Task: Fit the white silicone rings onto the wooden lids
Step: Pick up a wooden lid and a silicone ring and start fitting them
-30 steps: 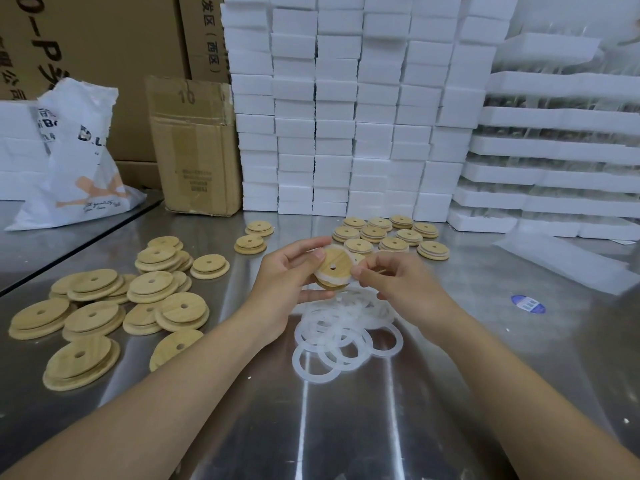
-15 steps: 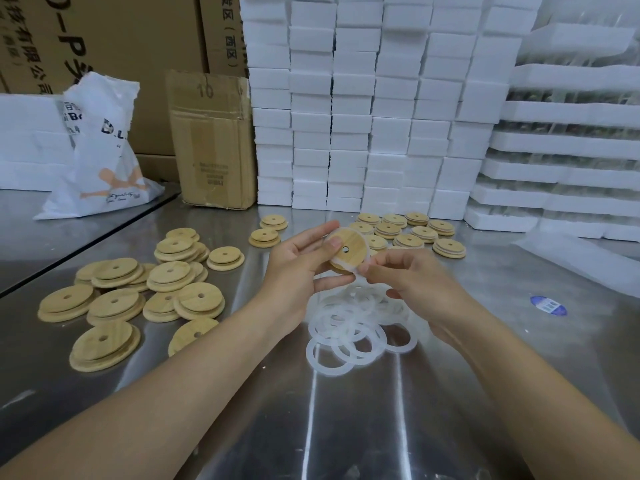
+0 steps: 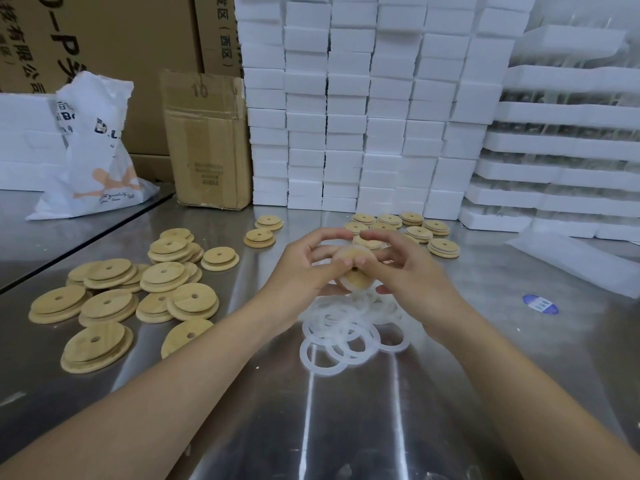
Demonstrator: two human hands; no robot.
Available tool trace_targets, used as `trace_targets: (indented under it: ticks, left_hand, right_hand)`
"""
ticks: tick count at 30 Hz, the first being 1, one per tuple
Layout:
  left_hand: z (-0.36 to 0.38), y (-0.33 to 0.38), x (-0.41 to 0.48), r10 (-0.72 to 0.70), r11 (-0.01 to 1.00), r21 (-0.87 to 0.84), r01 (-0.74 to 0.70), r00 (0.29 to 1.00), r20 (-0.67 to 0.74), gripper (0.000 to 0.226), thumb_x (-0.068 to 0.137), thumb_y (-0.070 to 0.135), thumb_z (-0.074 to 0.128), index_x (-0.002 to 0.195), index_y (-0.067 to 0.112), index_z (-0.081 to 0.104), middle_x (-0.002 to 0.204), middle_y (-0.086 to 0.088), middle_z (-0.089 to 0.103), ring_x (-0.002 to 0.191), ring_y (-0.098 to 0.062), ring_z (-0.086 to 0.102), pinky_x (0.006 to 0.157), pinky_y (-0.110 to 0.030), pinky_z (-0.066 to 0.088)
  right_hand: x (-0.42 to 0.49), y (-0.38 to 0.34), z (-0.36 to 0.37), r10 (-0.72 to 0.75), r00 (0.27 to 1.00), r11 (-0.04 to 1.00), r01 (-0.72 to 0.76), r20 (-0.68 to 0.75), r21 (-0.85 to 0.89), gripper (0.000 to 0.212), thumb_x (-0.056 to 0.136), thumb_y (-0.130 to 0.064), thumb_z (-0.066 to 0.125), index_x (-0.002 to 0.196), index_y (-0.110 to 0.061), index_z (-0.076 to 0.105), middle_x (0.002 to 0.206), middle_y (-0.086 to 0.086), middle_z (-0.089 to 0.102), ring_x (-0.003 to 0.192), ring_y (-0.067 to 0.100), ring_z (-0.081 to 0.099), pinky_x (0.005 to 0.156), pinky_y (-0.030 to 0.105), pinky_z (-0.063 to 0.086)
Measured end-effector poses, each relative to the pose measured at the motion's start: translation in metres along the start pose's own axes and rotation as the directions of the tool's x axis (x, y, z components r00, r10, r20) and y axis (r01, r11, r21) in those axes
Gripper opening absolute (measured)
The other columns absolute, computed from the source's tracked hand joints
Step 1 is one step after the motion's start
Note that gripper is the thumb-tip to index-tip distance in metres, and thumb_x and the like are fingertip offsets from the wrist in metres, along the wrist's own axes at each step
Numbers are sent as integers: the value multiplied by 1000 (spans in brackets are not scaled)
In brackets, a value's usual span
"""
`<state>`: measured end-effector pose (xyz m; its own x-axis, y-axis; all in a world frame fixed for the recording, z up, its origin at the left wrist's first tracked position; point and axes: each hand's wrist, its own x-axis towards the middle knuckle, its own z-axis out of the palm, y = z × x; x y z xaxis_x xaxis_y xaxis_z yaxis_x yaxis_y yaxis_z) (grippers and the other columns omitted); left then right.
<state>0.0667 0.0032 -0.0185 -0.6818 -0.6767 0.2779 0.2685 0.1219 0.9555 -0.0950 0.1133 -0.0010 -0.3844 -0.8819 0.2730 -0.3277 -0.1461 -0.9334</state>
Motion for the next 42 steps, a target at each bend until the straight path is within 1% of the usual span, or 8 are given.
trace_targets:
  ticks: [5,8,11,14,20,30,37,42]
  left_hand:
    - [-2,2,2,-55,998,25,56,998,-12,57,86,3,87,131,28,64,113,-9,81,105,-28,79,88,-40,65]
    - [-3,1,2,-73,994,69,79,993,-90,48,89,6,85,127,27,65,109,-4,83,105,-23,79,92,-43,63]
    - [-3,2,2,-68,987,140,84,991,-113,37,92,12,82,121,31,69,108,4,83,110,-22,75,90,-39,57]
    - [-1,2,1,-38,990,134,53,993,-113,28,94,18,81,118,30,70,108,6,83,104,-16,76,86,-35,52]
    - [2,1,0,-15,998,56,21,995,-100,33,90,17,86,120,21,73,107,-4,84,105,-26,79,92,-40,65]
    - [5,1,-1,4,999,32,0,991,-131,24,90,6,84,112,15,81,105,-9,83,97,-27,81,75,-35,68]
    - [-3,7,4,27,994,110,-24,999,-27,26,91,6,84,115,14,80,104,-10,83,93,-27,82,74,-34,67]
    - [-8,10,5,42,987,153,-42,999,3,26,89,4,85,111,17,81,102,-9,83,91,-26,82,74,-33,67]
  right_hand:
    - [2,-2,-1,-31,996,991,42,-89,129,28,100,-11,71,123,-26,74,105,9,75,92,20,78,75,33,66]
    - [3,-4,-4,24,998,989,-16,-54,145,26,99,-8,70,118,-25,75,102,10,76,91,17,79,75,34,67]
    - [2,-4,-5,61,997,989,-55,-42,138,9,98,-25,74,106,-23,76,97,1,80,93,15,78,72,32,65]
    - [1,-3,-6,75,997,987,-73,-15,140,13,101,-36,71,107,-26,76,100,0,81,89,16,78,69,28,64]
    - [2,-2,-4,61,996,968,-44,-59,248,7,103,-17,67,105,-13,72,96,13,80,87,27,79,69,37,65]
    - [4,-1,-12,-81,995,996,83,-62,30,10,94,-13,78,90,-5,75,95,17,75,88,20,73,81,38,67]
    - [7,-1,-13,-116,992,993,115,-55,-10,14,100,-14,71,88,-8,75,79,-5,77,74,2,70,70,16,57]
    - [7,1,-7,-83,994,997,83,-72,-5,18,102,-19,69,88,-9,74,91,13,79,79,10,71,76,25,60]
